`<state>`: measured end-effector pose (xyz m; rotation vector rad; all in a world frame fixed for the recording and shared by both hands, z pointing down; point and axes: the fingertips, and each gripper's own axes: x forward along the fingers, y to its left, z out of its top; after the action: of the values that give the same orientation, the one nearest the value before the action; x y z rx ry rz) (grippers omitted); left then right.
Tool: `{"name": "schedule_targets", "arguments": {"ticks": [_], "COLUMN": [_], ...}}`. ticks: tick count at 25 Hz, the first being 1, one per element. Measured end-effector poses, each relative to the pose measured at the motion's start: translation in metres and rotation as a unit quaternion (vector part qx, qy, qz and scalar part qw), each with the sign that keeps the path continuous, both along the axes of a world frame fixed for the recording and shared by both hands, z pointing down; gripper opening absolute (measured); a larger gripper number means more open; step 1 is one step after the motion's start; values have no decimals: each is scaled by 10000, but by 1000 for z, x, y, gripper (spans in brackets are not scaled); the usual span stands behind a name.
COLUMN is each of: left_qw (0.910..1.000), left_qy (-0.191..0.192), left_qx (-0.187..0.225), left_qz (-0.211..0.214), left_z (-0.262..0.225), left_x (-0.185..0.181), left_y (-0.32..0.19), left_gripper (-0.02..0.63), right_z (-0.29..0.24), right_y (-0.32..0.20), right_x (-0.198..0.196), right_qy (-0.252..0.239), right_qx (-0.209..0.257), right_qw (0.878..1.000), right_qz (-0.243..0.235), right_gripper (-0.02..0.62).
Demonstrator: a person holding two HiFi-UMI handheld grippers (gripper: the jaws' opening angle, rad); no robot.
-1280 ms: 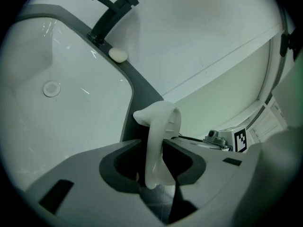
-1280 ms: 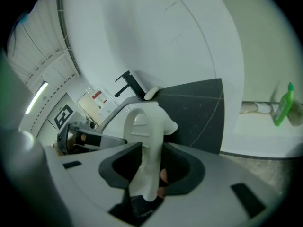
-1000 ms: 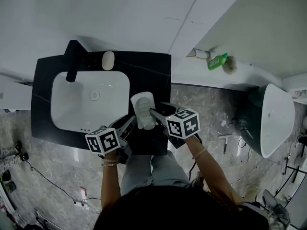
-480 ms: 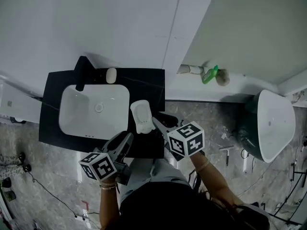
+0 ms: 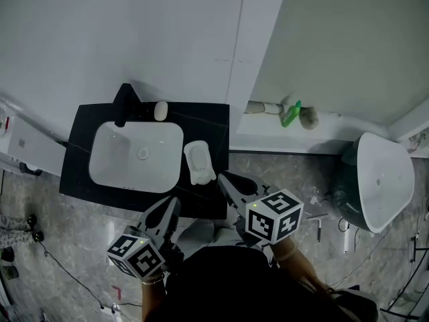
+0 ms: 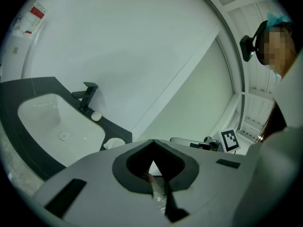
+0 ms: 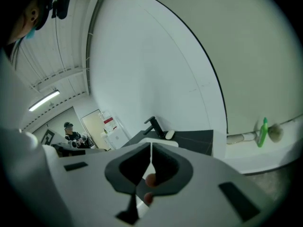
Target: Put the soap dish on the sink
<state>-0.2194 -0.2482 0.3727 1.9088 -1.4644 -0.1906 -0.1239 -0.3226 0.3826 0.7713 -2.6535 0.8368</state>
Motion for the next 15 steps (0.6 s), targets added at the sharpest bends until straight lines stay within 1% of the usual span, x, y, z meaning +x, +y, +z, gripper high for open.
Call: {"name": "schedule_targets", "arguments": {"ticks": [5, 10, 15], "left_qw": [9999, 10000, 9999], "left_qy": [-67, -40, 8], "left_qx": [19, 34, -67], "left_qz": [-76, -43, -98], "left_z": [-7, -7, -2], "left_x": [5, 10, 11], "left_y": [9, 14, 23], "left_gripper": [3, 3, 3], "right_z": [-6, -11, -11], "right_y": [21, 24, 29], "right_x": [4, 8, 8], "right_qy": [35, 38, -9], "right_qx": [20, 92, 64], "right_qw": [10000, 9999, 10000], "right_qz": [-38, -38, -50], "right_gripper": [20, 20, 20]}}
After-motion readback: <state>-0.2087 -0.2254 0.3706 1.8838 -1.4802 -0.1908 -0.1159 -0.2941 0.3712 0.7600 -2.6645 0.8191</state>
